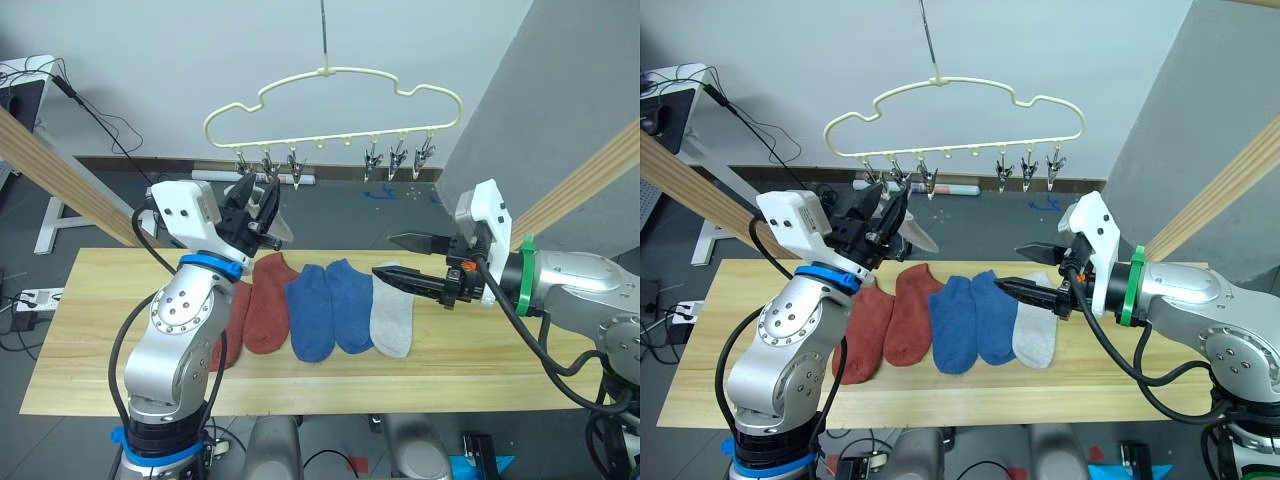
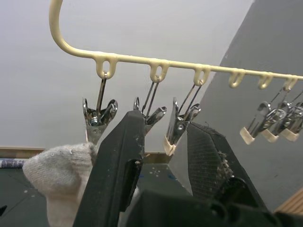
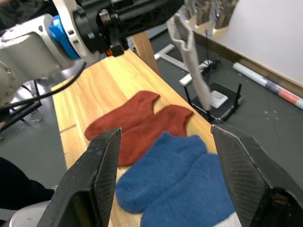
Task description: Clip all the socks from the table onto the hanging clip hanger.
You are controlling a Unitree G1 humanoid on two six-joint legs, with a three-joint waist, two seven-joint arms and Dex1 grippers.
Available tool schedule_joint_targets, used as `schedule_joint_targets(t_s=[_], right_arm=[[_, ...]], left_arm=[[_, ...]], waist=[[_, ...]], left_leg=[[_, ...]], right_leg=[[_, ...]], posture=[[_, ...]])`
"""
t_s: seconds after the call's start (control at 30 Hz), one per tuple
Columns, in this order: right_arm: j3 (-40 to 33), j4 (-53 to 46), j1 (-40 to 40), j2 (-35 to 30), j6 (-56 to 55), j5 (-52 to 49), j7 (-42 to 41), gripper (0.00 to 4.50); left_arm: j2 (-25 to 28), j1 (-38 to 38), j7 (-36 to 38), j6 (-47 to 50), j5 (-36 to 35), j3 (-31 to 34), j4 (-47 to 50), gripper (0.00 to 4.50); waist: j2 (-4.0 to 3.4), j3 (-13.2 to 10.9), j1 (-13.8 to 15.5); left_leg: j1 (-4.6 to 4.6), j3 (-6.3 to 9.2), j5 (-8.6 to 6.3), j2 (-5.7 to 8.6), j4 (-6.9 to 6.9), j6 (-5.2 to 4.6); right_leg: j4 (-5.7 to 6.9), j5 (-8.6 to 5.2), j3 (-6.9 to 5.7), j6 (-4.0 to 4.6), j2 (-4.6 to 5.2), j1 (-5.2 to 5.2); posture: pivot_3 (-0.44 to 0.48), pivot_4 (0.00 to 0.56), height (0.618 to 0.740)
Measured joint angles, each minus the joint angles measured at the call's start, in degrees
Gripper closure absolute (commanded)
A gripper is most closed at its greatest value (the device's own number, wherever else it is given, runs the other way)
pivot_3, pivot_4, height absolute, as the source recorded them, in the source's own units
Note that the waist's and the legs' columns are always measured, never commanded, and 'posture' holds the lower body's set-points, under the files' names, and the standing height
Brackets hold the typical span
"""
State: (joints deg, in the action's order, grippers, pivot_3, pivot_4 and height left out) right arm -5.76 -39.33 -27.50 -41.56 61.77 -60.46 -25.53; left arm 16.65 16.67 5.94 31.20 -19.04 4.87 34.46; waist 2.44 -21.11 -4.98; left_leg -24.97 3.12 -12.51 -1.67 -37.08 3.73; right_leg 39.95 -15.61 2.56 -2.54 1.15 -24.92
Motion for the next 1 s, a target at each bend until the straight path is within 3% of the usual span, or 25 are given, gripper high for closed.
schedule_joint_targets(t_s=[1.0], right_arm=[[-0.38, -1.54, 1.57, -1.42, -0.18, -4.27, 5.91, 1.35]], left_arm=[[-1.00, 7.03, 2.39, -2.60, 3.64, -0.48, -10.75, 2.77]], waist=[[0.00, -0.02, -0.18]], left_leg=[[-0.01, -0.04, 0.00, 0.01, 0.03, 0.00]], right_leg=[[-0.10, 0.00, 0.03, -0.03, -0.01, 0.00]], posture=[[-0.243, 0.371, 0.740]])
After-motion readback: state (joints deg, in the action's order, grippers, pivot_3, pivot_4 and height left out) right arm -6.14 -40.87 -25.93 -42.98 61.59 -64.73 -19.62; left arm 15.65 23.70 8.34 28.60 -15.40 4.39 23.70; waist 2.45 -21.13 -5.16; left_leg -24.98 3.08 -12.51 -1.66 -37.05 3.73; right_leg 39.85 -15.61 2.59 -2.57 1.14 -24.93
